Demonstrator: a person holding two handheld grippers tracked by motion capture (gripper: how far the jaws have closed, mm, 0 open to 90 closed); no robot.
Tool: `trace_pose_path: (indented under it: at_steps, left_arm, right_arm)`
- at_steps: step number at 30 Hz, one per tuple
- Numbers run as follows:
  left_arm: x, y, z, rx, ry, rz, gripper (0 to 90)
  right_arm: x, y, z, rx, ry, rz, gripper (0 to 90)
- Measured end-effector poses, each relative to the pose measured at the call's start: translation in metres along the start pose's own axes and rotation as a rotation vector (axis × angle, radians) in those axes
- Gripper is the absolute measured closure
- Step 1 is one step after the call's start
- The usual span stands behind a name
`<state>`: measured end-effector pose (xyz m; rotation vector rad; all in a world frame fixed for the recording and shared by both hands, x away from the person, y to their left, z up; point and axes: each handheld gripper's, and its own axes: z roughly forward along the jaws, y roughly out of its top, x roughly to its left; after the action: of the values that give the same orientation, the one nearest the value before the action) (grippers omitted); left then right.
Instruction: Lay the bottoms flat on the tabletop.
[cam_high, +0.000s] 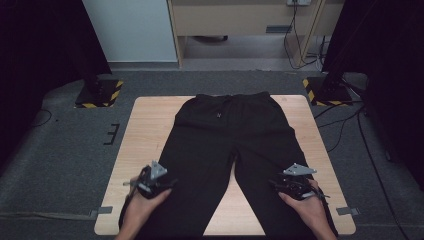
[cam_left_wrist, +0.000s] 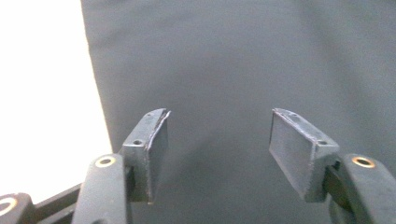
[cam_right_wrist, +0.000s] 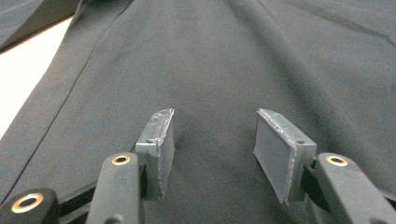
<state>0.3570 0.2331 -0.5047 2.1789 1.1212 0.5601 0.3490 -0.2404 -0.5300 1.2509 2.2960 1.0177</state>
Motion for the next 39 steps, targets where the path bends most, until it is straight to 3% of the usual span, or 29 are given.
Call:
trace_pose_path:
  at_steps: [1,4,8,9,11,12,15,16,20,22,26,29,39]
  left_arm:
    - [0.015,0.006,0.008,0.009,0.022,-0.027,36.7]
    - [0.038,0.016,0.021,-0.013,0.032,-0.101,34.7]
    - [0.055,0.024,0.04,0.013,0.069,-0.135,35.3]
    - [0.06,0.024,0.046,0.02,0.044,-0.176,35.9]
    - [0.063,0.023,0.053,0.026,0.015,-0.215,34.8]
    - [0.062,0.023,0.056,0.026,0.001,-0.214,35.4]
    - [0.058,0.025,0.059,0.026,0.031,-0.162,38.1]
    - [0.057,0.025,0.058,0.027,0.033,-0.165,43.2]
    - [0.052,0.022,0.053,0.025,0.049,-0.18,78.1]
    - [0.05,0.02,0.051,0.024,0.052,-0.179,87.0]
    - [0.047,0.017,0.046,0.044,0.071,-0.176,88.9]
    - [0.044,0.014,0.04,0.058,0.075,-0.153,89.0]
    - [0.041,-0.001,0.029,0.034,0.096,-0.136,88.4]
  right_arm:
    - [0.0,0.0,0.0,-0.002,0.001,0.001,47.1]
    - [-0.002,-0.001,-0.001,-0.004,0.009,0.012,46.3]
    - [-0.004,-0.003,-0.003,-0.01,0.016,0.029,46.1]
    - [-0.005,-0.003,-0.004,-0.016,0.015,0.031,46.2]
    - [-0.007,-0.003,-0.006,-0.024,0.018,0.042,46.1]
    - [-0.009,-0.003,-0.007,-0.032,0.018,0.041,46.0]
    - [-0.01,-0.003,-0.01,-0.04,0.02,0.055,45.8]
    - [-0.011,-0.003,-0.011,-0.048,0.019,0.055,45.7]
    - [-0.013,-0.003,-0.015,-0.06,0.016,0.067,45.3]
    - [-0.014,-0.003,-0.016,-0.059,0.016,0.072,45.2]
    - [-0.017,-0.003,-0.018,-0.074,0.012,0.084,45.0]
    - [-0.016,-0.002,-0.02,-0.076,0.02,0.079,44.7]
    - [0.004,-0.005,-0.012,-0.021,0.059,0.034,41.0]
